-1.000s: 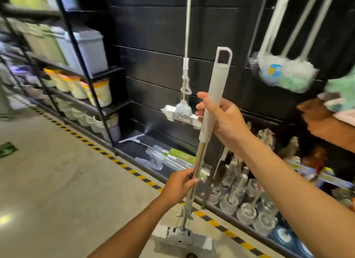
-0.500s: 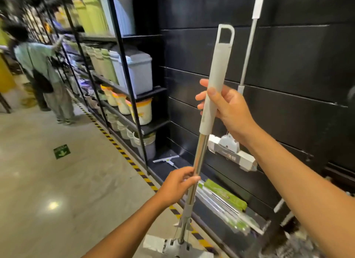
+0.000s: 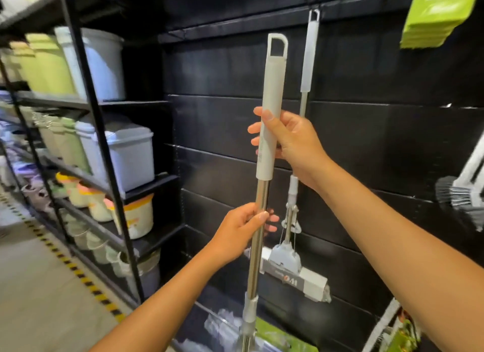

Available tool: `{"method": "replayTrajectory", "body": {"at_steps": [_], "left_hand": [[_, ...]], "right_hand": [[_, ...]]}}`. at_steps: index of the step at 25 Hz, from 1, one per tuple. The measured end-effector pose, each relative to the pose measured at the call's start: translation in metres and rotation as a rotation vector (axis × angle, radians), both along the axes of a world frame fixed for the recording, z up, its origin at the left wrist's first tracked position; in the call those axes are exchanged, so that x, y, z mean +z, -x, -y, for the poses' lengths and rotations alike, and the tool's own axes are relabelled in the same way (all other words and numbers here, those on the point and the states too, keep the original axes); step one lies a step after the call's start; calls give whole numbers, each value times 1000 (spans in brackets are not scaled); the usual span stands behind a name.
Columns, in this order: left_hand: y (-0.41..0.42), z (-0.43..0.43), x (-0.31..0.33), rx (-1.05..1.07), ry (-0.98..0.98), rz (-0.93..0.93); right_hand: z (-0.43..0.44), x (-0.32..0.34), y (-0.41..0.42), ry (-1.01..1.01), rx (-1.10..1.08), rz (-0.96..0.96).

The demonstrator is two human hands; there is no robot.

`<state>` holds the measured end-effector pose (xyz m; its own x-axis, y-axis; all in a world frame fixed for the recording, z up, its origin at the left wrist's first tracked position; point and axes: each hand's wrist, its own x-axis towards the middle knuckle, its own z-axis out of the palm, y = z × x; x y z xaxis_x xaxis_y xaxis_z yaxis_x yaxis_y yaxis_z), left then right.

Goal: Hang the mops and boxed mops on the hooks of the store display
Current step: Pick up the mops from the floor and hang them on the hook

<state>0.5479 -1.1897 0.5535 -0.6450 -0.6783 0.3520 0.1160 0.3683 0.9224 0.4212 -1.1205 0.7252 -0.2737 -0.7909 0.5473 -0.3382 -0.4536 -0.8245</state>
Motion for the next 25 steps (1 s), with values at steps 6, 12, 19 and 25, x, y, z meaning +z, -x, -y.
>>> {"method": "replayTrajectory", "body": {"at_steps": [6,12,19,25], "left_hand": [[37,73,35,-229,31,-25],[73,118,77,-340,71,-12],[88,146,121,-387,87,-53],[94,159,145,-401,136,-48]], "right_hand": [[53,32,23,5,-158,-46],[82,69,45,5,-289,-95],[105,115,56,31,-314,-125],[118,140,62,16,-347,-148]]}}
